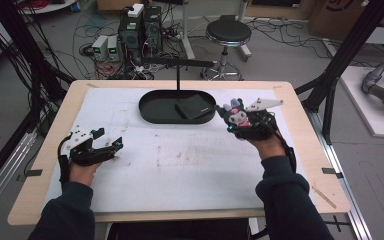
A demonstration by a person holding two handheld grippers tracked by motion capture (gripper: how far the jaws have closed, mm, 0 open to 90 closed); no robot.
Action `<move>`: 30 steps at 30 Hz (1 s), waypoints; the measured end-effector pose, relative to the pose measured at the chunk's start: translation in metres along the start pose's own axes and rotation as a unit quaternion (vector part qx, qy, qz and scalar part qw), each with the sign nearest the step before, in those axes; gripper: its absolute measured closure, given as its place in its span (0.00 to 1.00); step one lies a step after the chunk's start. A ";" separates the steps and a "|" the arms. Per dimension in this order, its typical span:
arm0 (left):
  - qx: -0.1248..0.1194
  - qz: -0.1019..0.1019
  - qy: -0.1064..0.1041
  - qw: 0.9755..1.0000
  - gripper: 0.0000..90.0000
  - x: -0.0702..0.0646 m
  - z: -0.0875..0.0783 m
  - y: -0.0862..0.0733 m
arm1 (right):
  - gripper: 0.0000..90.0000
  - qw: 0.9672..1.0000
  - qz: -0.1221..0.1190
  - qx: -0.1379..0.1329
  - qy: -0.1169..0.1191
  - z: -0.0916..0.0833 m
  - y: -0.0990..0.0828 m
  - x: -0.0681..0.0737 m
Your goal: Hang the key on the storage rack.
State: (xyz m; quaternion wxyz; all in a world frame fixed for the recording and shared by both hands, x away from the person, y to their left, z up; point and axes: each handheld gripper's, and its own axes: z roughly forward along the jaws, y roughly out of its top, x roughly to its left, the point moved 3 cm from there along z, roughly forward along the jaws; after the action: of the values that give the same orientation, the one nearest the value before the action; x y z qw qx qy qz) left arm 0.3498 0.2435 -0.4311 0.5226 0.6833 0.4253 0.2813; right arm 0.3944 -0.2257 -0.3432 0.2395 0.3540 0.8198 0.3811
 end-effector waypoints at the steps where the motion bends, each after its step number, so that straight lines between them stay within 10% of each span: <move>1: -0.001 -0.001 -0.001 1.000 0.23 0.000 0.000 0.000 | 0.38 1.000 0.003 -0.005 0.004 0.000 0.007 -0.003; 16: -0.004 -0.003 0.001 1.000 0.23 0.002 0.001 0.000 | 0.39 0.999 0.004 -0.025 0.036 0.040 0.086 -0.028; 30: -0.004 -0.005 0.000 1.000 0.23 0.003 0.001 0.000 | 0.39 0.999 0.026 -0.032 0.007 0.088 0.123 -0.041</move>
State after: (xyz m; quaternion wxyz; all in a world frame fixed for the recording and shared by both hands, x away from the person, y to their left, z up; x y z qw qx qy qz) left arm 0.3517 0.2456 -0.4316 0.5269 0.6792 0.4271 0.2803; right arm 0.5276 -0.1599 -0.2929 0.2348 0.3643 0.7997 0.4154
